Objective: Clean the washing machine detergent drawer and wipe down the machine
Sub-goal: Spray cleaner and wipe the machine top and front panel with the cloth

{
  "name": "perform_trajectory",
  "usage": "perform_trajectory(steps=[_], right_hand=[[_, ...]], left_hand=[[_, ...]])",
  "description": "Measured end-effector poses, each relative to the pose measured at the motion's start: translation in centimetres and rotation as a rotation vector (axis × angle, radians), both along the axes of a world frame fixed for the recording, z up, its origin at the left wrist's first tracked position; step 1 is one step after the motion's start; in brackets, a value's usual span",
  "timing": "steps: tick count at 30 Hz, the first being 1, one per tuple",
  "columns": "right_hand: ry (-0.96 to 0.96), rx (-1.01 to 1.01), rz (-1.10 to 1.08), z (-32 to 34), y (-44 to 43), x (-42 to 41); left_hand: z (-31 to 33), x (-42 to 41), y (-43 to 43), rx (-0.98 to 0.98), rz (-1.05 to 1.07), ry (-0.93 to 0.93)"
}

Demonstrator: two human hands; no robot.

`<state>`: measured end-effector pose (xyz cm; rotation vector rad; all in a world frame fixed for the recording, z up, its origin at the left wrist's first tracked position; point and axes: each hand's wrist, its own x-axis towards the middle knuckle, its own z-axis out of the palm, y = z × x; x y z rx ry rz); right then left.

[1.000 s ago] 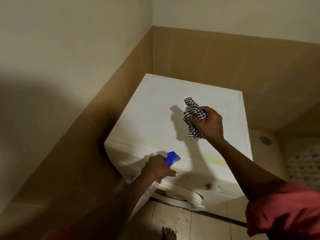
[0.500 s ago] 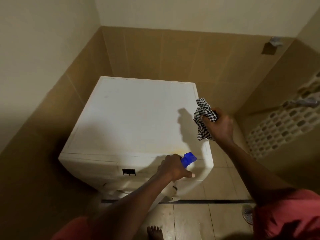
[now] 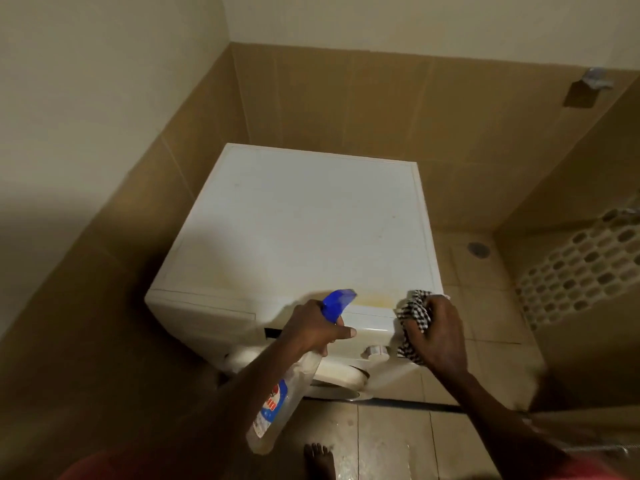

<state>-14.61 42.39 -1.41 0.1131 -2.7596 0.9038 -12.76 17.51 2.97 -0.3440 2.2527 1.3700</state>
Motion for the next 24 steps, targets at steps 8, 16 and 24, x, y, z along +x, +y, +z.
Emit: perform_trajectory(steps=[8, 16, 24], right_hand=[[0.002, -0.033, -0.013, -3.6, -8.0, 3.0], [0.015, 0.185, 0.106, -3.3, -7.6, 2.1], [0.045, -0.012, -0.069, -3.8, -10.8, 2.1]], left_hand=[[-1.5, 3.4, -8.1, -0.010, 0.196, 0.055], [-3.2, 5.5, -12.8, -0.034, 0.330, 0.012], [-4.0, 7.4, -16.4, 0.080, 0.475, 0.020]])
